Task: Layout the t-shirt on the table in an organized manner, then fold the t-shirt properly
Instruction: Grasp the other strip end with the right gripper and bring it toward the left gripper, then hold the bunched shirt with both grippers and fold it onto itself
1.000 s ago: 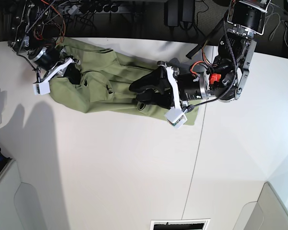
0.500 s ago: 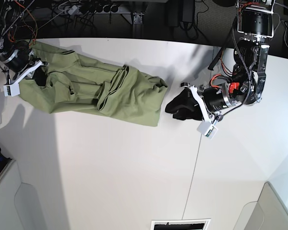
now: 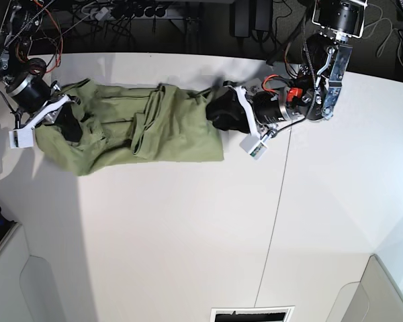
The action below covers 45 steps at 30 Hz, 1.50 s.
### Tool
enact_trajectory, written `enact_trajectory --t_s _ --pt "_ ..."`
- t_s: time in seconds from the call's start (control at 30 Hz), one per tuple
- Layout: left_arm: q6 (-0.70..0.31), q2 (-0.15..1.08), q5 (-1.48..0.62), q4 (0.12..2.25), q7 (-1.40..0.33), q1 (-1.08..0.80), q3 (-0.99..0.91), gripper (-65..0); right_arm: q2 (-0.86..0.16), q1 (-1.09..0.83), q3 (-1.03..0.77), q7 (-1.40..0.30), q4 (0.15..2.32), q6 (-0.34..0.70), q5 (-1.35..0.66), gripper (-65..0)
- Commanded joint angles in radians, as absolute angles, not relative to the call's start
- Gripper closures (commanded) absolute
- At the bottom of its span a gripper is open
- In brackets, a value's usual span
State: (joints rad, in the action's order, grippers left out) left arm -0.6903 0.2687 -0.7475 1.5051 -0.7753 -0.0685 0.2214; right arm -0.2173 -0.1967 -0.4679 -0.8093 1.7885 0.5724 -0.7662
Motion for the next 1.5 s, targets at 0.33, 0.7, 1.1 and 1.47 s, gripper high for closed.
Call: enact_trajectory --t_s 0.33,0.7,1.1,1.47 --pt "-0.698 0.272 -0.717 1.519 -0.722 -0.055 0.250 -25.3 -0.097 -0.158 -0.189 -0.785 1.908 0.580 -0.646 0.0" --pt "-0.698 0.265 -0.718 1.519 -0.730 -0.055 0.245 -25.3 -0.052 -0.088 0.102 -0.752 1.908 0.572 -0.384 -33.9" --pt "-0.698 0.267 -0.888 1.519 -0.835 -0.056 0.110 -25.3 -0.052 -0.001 0.155 -0.760 1.909 0.573 -0.313 -33.8" --pt "-0.698 0.275 -0.887 1.519 -0.839 -0.056 0.110 -25.3 -0.052 0.110 0.321 -0.768 1.908 0.572 -0.173 -33.8"
